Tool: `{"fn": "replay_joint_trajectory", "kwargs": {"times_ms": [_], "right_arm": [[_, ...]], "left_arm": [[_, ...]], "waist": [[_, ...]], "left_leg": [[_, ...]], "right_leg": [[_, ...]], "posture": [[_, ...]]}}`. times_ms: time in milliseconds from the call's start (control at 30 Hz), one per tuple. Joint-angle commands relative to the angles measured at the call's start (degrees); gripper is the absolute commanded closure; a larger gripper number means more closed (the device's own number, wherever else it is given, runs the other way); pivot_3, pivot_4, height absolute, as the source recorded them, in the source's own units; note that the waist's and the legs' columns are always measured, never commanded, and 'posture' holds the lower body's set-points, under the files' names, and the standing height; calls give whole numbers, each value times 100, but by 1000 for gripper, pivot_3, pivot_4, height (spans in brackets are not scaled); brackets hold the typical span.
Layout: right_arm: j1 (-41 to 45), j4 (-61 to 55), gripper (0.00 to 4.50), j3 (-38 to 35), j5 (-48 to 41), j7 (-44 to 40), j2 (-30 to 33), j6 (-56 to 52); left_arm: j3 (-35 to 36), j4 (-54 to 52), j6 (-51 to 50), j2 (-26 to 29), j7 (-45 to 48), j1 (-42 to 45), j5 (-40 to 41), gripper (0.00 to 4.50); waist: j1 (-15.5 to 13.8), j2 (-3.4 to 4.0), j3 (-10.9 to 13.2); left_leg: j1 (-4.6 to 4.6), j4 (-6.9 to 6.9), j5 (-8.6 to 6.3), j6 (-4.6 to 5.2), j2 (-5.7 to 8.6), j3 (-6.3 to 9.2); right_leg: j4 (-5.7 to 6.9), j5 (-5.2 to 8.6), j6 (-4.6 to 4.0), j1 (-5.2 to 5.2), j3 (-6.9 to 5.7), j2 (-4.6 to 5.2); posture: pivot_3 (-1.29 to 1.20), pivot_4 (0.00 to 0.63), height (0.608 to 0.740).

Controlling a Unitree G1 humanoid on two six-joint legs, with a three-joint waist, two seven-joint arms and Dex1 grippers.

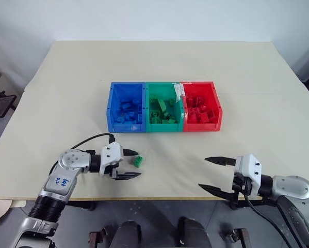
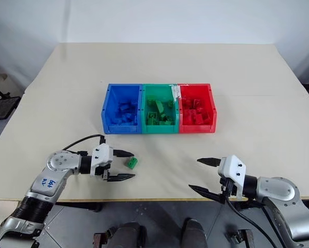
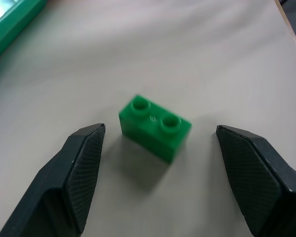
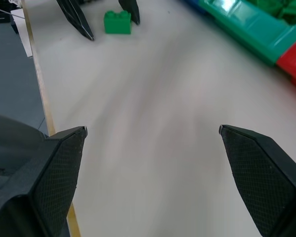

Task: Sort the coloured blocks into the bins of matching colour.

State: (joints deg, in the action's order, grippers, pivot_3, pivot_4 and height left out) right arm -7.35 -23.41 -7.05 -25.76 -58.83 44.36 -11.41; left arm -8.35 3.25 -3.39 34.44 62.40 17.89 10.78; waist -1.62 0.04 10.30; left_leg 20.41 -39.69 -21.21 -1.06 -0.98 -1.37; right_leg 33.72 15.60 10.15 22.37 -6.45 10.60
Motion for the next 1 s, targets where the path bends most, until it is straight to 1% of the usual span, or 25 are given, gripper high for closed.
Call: {"fn": "replay_joint_trajectory", "kwargs": {"times_ms": [33, 133, 267, 300, 433, 533, 600, 633, 667, 767, 800, 900, 1000], "right_arm": [[10, -194, 0, 9, -65, 19, -24, -15], [18, -190, 0, 8, -57, 29, -25, -19], [-81, -246, 0, -65, -64, 90, -24, -35], [-126, -273, 0, -106, -79, 118, -26, -44], [-312, -334, 0, -251, -89, 201, -27, -14], [-375, -387, 0, -496, -113, 595, -263, 66], [-299, -444, 0, -829, -122, 1191, -683, 202], [-276, -472, 0, -933, -117, 1384, -835, 234], [-256, -505, 0, -1048, -90, 1612, -1025, 302], [-254, -633, 0, -1215, 41, 2125, -1427, 402], [-253, -655, 0, -1220, 75, 2184, -1474, 431], [-296, -745, 0, -1190, 205, 2355, -1558, 456], [-371, -839, 0, -1104, 293, 2435, -1585, 464]], "left_arm": [[-164, 41, -80, -82, -96, 62, -142, 857], [-207, 89, -84, -83, -157, 98, -212, 1587], [-136, 1, -76, 33, -63, 139, -113, 2856], [-83, -29, -107, 56, -61, 171, -68, 3019], [12, -81, -182, 84, -77, 288, 35, 3020], [268, -226, -267, -368, -439, 585, 389, 3020], [408, -382, -675, -820, -963, 1026, 557, 3020], [438, -429, -817, -954, -1120, 1170, 583, 3020], [417, -371, -791, -1146, -1327, 1360, 489, 3020], [301, 259, -361, -1693, -2094, 1960, -44, 3020], [293, 412, -255, -1782, -2241, 2068, -150, 3020], [249, 1361, 200, -2187, -2727, 2642, -462, 3020], [258, 2283, 465, -2421, -3044, 3210, -684, 3020]], "waist": [[0, -1, 0], [8, 0, -1], [7, 0, -1], [8, 0, -1], [11, 0, -1], [-13, -1, 0], [-50, -3, 0], [-59, -5, -1], [-62, -5, -1], [-73, -5, -4], [-74, -5, -4], [-74, -5, -4], [-74, -5, -3]], "left_leg": [[0, 0, 0, 0, 0, 0], [0, 0, 0, 0, 0, 0], [-1, -1, 0, 0, 0, 0], [-1, -1, 0, 0, 0, 0], [-1, -1, 0, 0, 0, 0], [2, -4, 0, 0, 0, 1], [9, -17, 0, 1, 0, 2], [14, -25, 0, 1, 0, 5], [15, -27, 0, 1, 0, 5], [13, -24, -1, 1, 2, 5], [12, -24, -1, 1, 2, 5], [12, -21, -1, 2, 3, 2], [13, -18, -1, 2, 4, 1]], "right_leg": [[0, 0, 0, 0, 0, 0], [0, 0, 0, 0, 0, 0], [1, 0, 0, 0, 0, 0], [1, 0, 0, 0, 0, 0], [1, 0, 0, 0, 0, 0], [1, 0, 0, 1, 0, 0], [1, 0, 0, 0, 0, 0], [3, 0, 1, 1, -1, 0], [3, -1, 1, 1, -1, 0], [4, -1, 2, 1, 0, 0], [4, -1, 2, 0, -1, -1], [1, -1, 2, 1, 0, -1], [0, -1, 2, 3, 0, -1]], "posture": [[0, 150, 740], [0, 150, 740], [0, 150, 740], [0, 150, 740], [0, 150, 740], [0, 150, 740], [0, 150, 740], [0, 150, 740], [0, 150, 740], [0, 150, 740], [0, 150, 740], [0, 150, 740], [0, 150, 740]]}}
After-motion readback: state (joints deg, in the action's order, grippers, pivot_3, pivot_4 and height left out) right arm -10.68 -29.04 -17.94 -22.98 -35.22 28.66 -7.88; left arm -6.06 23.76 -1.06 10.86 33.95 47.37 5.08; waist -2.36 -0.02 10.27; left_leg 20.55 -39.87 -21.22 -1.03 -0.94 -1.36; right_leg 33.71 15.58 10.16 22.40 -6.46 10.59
